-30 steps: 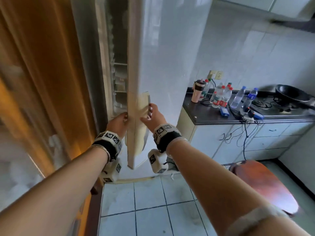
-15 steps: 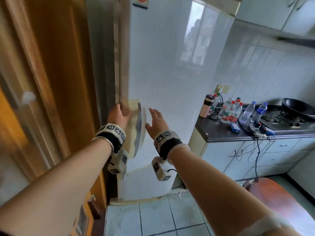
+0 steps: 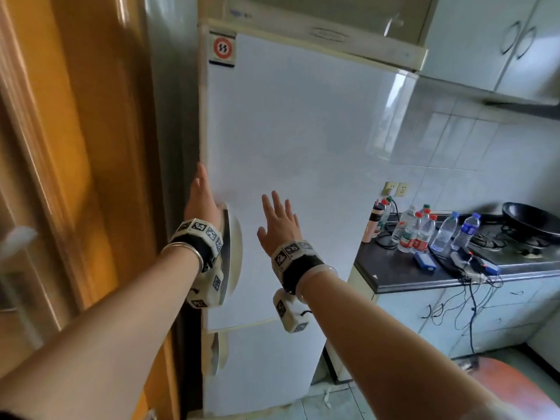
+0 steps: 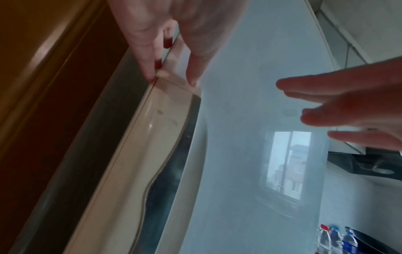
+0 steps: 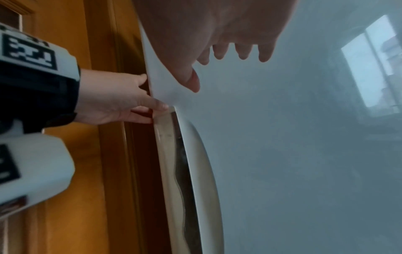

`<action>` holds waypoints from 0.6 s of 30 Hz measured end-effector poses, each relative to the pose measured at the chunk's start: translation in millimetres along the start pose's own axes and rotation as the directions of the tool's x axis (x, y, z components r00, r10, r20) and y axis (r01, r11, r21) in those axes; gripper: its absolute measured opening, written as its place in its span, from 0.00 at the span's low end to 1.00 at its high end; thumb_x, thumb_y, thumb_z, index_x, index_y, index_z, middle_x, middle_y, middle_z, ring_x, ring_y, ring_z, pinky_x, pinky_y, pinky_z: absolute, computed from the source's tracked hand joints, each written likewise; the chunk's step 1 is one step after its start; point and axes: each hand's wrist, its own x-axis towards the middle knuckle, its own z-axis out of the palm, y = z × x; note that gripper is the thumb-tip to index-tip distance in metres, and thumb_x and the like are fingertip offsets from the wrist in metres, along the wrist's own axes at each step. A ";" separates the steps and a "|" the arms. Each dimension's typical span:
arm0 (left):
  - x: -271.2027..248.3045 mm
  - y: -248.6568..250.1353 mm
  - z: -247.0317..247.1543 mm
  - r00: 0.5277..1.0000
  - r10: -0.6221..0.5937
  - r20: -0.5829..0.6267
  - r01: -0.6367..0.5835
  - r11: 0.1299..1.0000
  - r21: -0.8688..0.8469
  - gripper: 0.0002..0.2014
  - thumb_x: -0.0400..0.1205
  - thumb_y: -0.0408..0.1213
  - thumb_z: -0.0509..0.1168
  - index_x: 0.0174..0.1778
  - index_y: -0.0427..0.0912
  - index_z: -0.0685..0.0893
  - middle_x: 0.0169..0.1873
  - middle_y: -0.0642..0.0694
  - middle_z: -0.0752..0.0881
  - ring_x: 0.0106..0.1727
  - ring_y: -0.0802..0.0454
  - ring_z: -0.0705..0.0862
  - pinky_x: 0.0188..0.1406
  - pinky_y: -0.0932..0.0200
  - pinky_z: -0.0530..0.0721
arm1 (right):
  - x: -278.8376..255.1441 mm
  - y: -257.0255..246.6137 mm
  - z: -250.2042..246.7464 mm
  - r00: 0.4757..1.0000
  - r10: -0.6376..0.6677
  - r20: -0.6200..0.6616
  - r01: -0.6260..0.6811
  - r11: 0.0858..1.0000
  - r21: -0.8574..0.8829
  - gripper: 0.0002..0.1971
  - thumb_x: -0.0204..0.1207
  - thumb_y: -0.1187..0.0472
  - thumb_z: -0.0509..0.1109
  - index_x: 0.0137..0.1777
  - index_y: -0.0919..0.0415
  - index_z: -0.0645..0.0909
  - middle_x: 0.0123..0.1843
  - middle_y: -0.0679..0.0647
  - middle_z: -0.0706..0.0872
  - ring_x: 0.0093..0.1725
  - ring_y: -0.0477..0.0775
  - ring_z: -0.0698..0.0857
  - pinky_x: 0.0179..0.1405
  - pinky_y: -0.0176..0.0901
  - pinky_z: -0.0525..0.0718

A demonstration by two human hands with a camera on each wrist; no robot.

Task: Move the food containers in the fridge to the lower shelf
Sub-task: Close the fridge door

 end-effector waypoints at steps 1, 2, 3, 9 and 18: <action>3.4 -1.1 2.7 1.000 0.021 0.001 -0.021 0.999 0.039 0.42 0.81 0.24 0.62 0.84 0.49 0.45 0.83 0.42 0.57 0.78 0.41 0.71 0.70 0.50 0.76 | 8.0 -0.6 -1.4 1.000 -0.013 0.000 0.013 1.000 -0.009 0.35 0.83 0.58 0.56 0.84 0.50 0.40 0.86 0.46 0.37 0.85 0.58 0.40 0.83 0.57 0.47; 6.8 -2.0 5.3 0.999 0.042 0.010 -0.043 0.995 0.085 0.41 0.81 0.24 0.60 0.84 0.49 0.44 0.84 0.43 0.53 0.79 0.41 0.70 0.69 0.51 0.77 | 15.9 -1.4 -2.7 1.000 -0.022 0.006 0.022 1.000 -0.014 0.35 0.83 0.58 0.56 0.84 0.50 0.40 0.86 0.46 0.37 0.85 0.58 0.40 0.83 0.57 0.46; 10.6 -3.3 7.8 0.998 0.059 0.028 -0.062 0.990 0.126 0.40 0.82 0.24 0.59 0.84 0.49 0.44 0.85 0.44 0.49 0.79 0.41 0.69 0.67 0.51 0.79 | 23.8 -2.2 -3.2 0.999 -0.026 0.019 0.026 1.000 -0.015 0.35 0.83 0.58 0.56 0.84 0.50 0.40 0.86 0.46 0.37 0.85 0.58 0.39 0.83 0.56 0.46; 48.1 -11.1 20.9 0.995 0.047 0.090 -0.068 0.966 0.249 0.38 0.83 0.27 0.58 0.84 0.49 0.44 0.85 0.44 0.44 0.78 0.40 0.71 0.64 0.52 0.82 | 71.0 -2.1 -0.9 0.996 -0.034 0.081 0.035 0.999 -0.019 0.34 0.84 0.57 0.54 0.84 0.52 0.40 0.85 0.45 0.35 0.85 0.58 0.38 0.83 0.58 0.45; 78.6 -17.0 34.1 0.995 0.032 0.095 -0.059 0.954 0.294 0.37 0.83 0.30 0.61 0.84 0.44 0.47 0.85 0.40 0.47 0.77 0.39 0.72 0.68 0.51 0.79 | 99.5 9.6 7.7 0.994 -0.056 0.093 0.056 0.998 0.002 0.32 0.83 0.59 0.54 0.84 0.53 0.44 0.85 0.45 0.35 0.85 0.58 0.39 0.83 0.60 0.45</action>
